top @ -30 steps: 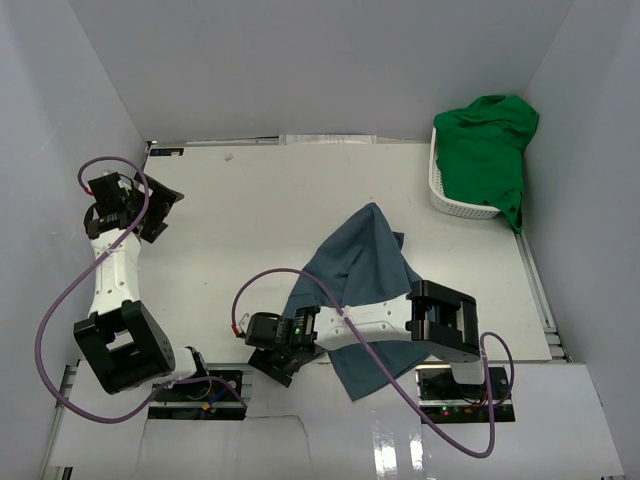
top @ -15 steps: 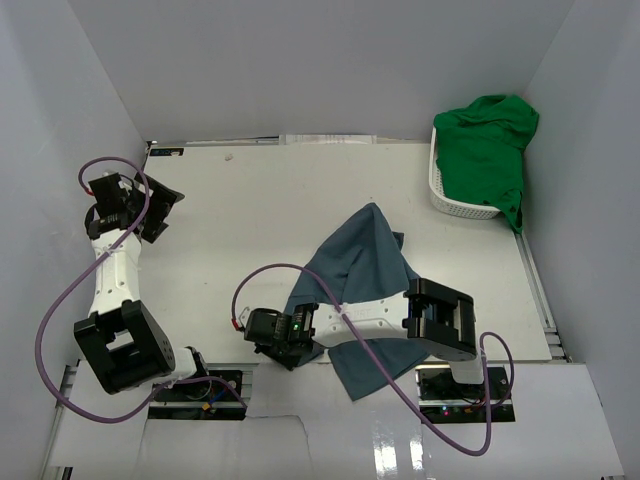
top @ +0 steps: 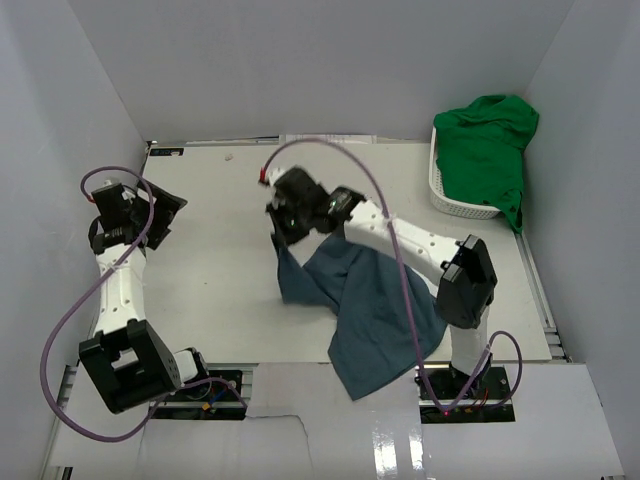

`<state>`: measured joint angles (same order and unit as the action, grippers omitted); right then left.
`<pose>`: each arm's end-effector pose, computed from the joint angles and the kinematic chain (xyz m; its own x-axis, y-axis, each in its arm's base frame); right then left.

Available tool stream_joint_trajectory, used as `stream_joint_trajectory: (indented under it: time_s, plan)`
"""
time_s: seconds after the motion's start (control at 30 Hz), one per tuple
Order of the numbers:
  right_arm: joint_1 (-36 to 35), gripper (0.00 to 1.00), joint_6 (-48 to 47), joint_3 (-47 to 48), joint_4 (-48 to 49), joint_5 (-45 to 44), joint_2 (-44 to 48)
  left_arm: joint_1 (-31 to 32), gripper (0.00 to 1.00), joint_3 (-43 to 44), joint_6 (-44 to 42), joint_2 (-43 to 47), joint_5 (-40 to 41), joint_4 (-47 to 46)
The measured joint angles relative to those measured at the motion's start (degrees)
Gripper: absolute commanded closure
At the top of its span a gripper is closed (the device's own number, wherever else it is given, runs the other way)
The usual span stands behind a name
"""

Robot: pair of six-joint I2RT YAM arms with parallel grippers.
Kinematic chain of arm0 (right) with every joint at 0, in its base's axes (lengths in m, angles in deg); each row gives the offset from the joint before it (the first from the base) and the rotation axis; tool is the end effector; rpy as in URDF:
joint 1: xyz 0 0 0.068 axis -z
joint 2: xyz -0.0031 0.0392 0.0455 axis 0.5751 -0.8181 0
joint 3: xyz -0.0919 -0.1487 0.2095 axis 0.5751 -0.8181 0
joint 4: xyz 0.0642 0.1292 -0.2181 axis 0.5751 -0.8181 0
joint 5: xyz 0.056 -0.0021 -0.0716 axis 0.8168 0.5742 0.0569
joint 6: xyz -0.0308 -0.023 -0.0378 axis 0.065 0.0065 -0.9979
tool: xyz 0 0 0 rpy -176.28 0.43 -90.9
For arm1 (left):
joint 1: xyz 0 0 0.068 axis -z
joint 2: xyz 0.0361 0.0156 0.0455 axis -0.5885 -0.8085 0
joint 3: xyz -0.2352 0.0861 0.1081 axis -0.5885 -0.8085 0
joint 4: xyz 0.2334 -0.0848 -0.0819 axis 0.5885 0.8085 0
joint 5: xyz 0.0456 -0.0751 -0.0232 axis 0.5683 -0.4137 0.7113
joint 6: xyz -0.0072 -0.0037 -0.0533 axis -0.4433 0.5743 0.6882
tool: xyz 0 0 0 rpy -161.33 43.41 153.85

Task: Fold and stack the t-shirts
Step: Flatten out the tshirt

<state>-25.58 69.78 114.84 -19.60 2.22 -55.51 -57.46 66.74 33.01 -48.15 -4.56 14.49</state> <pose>0.2097 0.3739 0.2822 -0.5819 -0.4820 -0.6550 -0.7442 0.6405 0.1898 0.2590 0.0908 0.2931 -0.3631 -0.8097 -0.4609 -0.5077 0.5868 -0.6308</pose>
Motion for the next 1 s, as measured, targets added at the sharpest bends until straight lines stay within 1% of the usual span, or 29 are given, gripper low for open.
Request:
stream_joint_trajectory:
  time_s: [0.07, 0.13, 0.23, 0.3, 0.47, 0.57, 0.6, 0.8, 1.0]
  plan:
    - [5.97, 0.92, -1.44, 12.24, -1.68, 0.52, -2.54, 0.92, 0.05, -2.16, -0.04, 2.91, 0.09, -0.94]
    - [10.97, 0.92, -2.80, 24.11, -1.88, 1.60, -6.25, 3.26, 0.05, -3.67, -0.74, 5.44, 0.28, -1.55]
    - [16.13, 0.92, -3.82, 33.46, -1.90, 4.15, -10.80, 10.34, 0.05, -5.68, -2.36, 8.79, 0.81, -2.49]
    - [19.43, 0.92, -4.07, 36.54, -2.05, 6.56, -14.14, 15.87, 0.05, -7.32, -3.48, 10.73, 0.79, -3.15]
    - [26.56, 0.92, -4.13, 37.00, -1.88, 10.88, -21.73, 28.48, 0.06, -12.22, -5.51, 14.56, 0.13, -3.45]
    - [30.49, 0.92, -4.04, 37.00, -1.86, 12.33, -24.72, 34.73, 0.06, -14.67, -5.81, 15.13, 0.26, -4.24]
    - [31.69, 0.92, -3.98, 37.00, -1.84, 12.76, -25.42, 37.73, 0.06, -15.87, -5.66, 15.10, -0.04, -4.81]
    - [37.33, 0.92, -3.91, 37.00, 0.79, 14.16, -25.86, 50.84, 0.06, -22.73, -2.23, 15.78, -0.15, -7.04]
    - [38.60, 0.92, -3.85, 36.94, 4.20, 14.19, -25.86, 61.86, 0.05, -24.85, 2.05, 16.85, 1.95, -7.58]
